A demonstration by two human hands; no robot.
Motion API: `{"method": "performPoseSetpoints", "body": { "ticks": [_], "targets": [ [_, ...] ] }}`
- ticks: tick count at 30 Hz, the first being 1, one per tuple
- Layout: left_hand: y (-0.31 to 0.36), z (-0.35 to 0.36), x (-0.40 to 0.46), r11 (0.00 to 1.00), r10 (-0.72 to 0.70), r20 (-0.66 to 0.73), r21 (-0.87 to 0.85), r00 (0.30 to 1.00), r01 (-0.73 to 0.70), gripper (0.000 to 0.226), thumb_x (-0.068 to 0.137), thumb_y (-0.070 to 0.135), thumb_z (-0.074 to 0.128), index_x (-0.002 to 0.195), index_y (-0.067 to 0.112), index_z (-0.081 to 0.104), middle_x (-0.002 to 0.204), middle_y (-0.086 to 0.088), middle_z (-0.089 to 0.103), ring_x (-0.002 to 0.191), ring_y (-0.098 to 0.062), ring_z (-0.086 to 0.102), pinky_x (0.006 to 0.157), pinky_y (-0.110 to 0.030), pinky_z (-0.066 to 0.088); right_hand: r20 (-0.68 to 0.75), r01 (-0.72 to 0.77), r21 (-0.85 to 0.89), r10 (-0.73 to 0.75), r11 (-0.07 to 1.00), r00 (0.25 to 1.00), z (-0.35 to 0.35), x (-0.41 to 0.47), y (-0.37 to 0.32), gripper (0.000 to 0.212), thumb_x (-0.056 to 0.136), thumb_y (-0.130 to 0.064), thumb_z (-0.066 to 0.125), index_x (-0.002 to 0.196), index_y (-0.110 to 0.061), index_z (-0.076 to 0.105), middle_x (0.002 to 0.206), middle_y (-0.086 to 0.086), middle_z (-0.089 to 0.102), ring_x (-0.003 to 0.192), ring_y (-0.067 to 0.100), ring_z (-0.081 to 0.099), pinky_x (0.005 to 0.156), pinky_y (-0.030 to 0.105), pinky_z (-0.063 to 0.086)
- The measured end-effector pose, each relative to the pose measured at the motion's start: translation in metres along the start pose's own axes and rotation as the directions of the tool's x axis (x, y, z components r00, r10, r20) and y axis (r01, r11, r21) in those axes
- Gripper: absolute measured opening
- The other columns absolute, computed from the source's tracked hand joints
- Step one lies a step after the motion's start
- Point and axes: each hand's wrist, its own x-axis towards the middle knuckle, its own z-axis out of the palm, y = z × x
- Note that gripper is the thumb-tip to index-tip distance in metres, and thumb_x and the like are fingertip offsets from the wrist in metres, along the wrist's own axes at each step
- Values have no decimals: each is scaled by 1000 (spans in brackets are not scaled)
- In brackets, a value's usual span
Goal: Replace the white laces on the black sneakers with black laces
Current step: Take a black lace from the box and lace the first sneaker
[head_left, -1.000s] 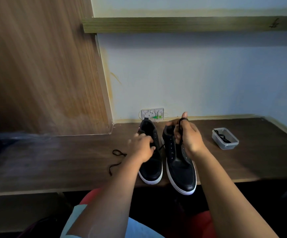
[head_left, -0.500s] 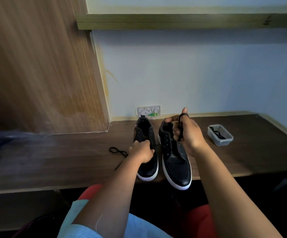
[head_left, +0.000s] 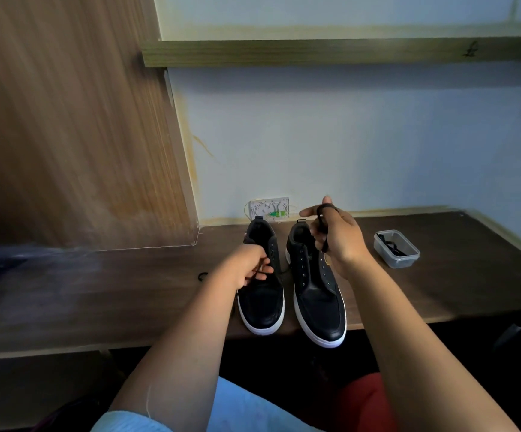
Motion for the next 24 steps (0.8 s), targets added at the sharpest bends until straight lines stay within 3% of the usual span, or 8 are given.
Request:
{"method": "performPoseSetpoints", "body": {
  "ticks": [4,7,11,13,16,18,21,24],
  "targets": [
    [11,-22,-21,998,23,47,-56,999,-20,33,94,27,42,64,19,53,59,4,70,65,-14,60,83,-33,33,-30,31,-171,-37,985,999,4,-7,-26,47,103,-37,37,90,-6,69,62,4,55,42,7,40,47,25,32],
    [28,-33,-47,994,83,45,-80,996,-79,33,95,28,43,66,18,54,58,5,67,66,-14,60,83,-33,37,-70,68,-443,-110,894,991,2,-14,-52,29,98,-23,42,95,-14,70,86,-3,60,66,10,51,66,27,38],
    [57,-41,-95,960,236,-47,-146,971,-240,25,97,20,46,74,15,55,66,2,57,58,-12,53,44,-20,46,-40,62,-665,-119,745,992,2,-24,-90,33,87,-6,39,109,-11,64,82,-1,55,73,20,49,54,23,35],
    [70,-44,-114,925,322,-100,-178,941,-336,21,98,16,46,80,13,55,68,1,53,57,-11,51,41,-17,45,-23,51,-669,-89,742,996,6,-29,-109,38,87,-1,37,115,-4,62,80,-1,51,70,18,46,54,23,33],
    [87,-51,-145,904,395,-136,-117,908,-411,25,97,23,47,74,18,57,67,4,54,60,-13,54,80,-30,35,19,91,-635,-102,768,995,11,-41,-140,38,89,6,37,121,6,59,93,10,59,85,19,45,60,24,35],
    [99,-56,-166,879,445,-163,-109,880,-465,26,97,25,47,75,20,58,65,6,50,59,-12,52,85,-35,29,12,115,-557,-131,822,991,12,-49,-160,39,92,7,34,121,2,59,114,16,65,84,16,48,59,19,34],
    [116,-65,-203,829,517,-204,-123,831,-546,25,97,25,47,76,21,60,65,7,48,59,-11,50,87,-37,29,-56,160,-454,-208,877,977,12,-55,-187,43,90,8,24,108,-7,60,95,11,70,67,15,45,54,25,27],
    [133,-72,-235,771,582,-250,-132,774,-623,25,97,26,47,78,23,63,63,8,47,58,-9,50,78,-35,31,-100,222,-360,-274,906,956,12,-58,-207,33,91,2,28,90,-16,55,82,2,69,61,14,39,54,27,28]
  ]
}}
